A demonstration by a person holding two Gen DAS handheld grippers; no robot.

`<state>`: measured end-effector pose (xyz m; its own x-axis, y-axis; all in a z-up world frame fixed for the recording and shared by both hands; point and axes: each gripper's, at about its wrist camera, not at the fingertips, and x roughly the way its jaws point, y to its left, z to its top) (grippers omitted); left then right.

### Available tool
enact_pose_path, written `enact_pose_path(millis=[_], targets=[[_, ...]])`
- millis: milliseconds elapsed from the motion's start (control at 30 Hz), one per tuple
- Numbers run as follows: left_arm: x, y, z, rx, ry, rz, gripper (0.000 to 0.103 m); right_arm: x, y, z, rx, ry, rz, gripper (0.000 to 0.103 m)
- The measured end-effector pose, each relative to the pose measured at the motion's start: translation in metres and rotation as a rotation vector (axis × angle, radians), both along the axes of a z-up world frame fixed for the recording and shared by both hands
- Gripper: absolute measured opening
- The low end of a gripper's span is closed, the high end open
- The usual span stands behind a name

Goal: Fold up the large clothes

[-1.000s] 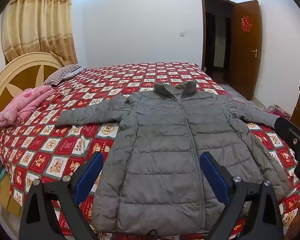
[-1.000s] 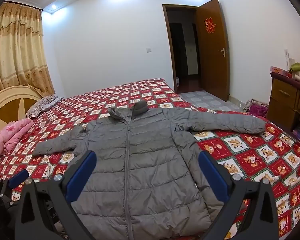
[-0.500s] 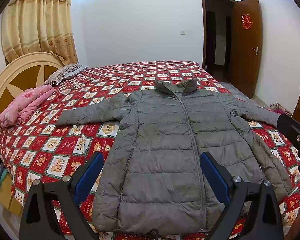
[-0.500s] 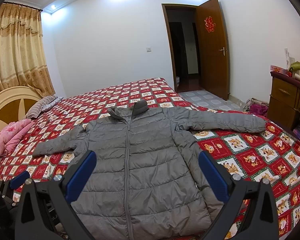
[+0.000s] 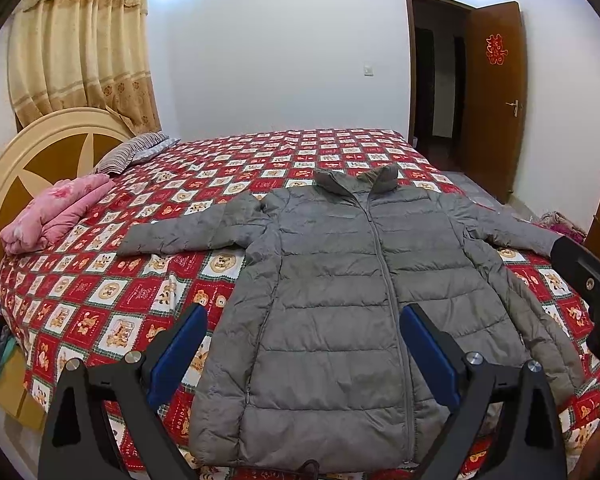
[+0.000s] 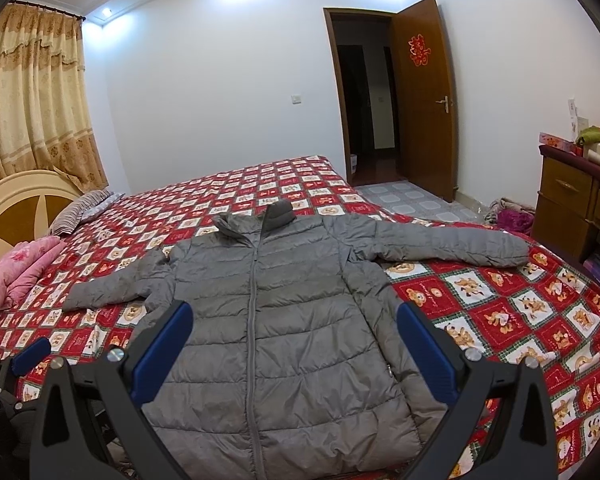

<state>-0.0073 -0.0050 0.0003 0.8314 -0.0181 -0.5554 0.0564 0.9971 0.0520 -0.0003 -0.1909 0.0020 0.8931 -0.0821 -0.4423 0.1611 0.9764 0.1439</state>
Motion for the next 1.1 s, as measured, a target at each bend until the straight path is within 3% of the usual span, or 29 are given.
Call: enact_pose_path(millis=[1100], targets=[[0.0009, 0.0039, -0.0019, -0.008, 0.004, 0.010, 0.097, 0.0007, 0.0055, -0.0034, -0.008, 0.007, 0.010, 0.103]])
